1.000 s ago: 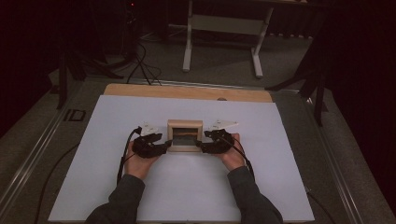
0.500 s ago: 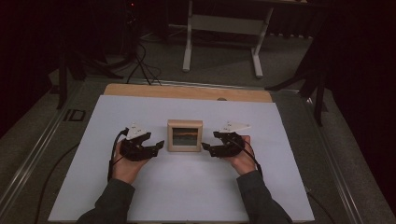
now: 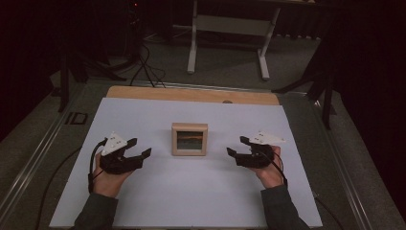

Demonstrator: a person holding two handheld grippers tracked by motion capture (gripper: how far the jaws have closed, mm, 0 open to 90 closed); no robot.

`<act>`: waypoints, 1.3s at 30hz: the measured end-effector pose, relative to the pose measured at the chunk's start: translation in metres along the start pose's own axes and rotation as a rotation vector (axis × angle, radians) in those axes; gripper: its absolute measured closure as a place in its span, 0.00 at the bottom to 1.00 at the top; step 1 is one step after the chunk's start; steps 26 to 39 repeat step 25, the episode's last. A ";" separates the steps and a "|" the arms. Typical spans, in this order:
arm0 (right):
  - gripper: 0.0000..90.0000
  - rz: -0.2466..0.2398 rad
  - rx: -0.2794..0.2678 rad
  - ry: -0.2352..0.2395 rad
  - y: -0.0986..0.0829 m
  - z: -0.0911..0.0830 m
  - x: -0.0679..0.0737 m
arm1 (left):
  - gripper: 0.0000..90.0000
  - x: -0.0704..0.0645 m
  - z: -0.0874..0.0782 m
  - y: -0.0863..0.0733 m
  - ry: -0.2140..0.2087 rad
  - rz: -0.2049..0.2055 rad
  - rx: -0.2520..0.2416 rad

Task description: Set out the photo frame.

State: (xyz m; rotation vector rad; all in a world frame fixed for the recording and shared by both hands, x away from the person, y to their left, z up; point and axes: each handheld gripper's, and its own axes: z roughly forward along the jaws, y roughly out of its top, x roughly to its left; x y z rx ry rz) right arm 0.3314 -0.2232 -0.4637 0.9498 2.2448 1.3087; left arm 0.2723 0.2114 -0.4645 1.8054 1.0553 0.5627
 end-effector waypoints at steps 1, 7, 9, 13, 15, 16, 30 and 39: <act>0.32 0.000 -0.005 -0.006 -0.001 -0.003 -0.001 | 0.37 0.001 -0.003 -0.001 0.003 0.004 -0.001; 0.31 0.012 -0.036 -0.053 -0.015 -0.022 -0.005 | 0.37 0.005 -0.022 -0.008 0.023 0.003 -0.024; 0.31 0.015 -0.042 -0.071 -0.020 -0.028 -0.007 | 0.37 0.005 -0.027 -0.011 0.028 0.003 -0.031; 0.30 0.034 -0.061 -0.101 -0.031 -0.039 -0.010 | 0.37 0.008 -0.035 -0.018 0.040 -0.003 -0.034; 0.29 0.037 -0.060 -0.118 -0.037 -0.044 -0.010 | 0.36 0.009 -0.040 -0.024 0.048 -0.005 -0.034; 0.29 0.042 -0.060 -0.123 -0.040 -0.047 -0.010 | 0.36 0.010 -0.042 -0.026 0.051 -0.005 -0.034; 0.28 0.078 -0.070 -0.163 -0.067 -0.064 -0.014 | 0.36 0.020 -0.055 -0.053 0.098 -0.023 -0.005; 0.28 0.078 -0.070 -0.163 -0.067 -0.064 -0.014 | 0.36 0.020 -0.055 -0.053 0.098 -0.023 -0.005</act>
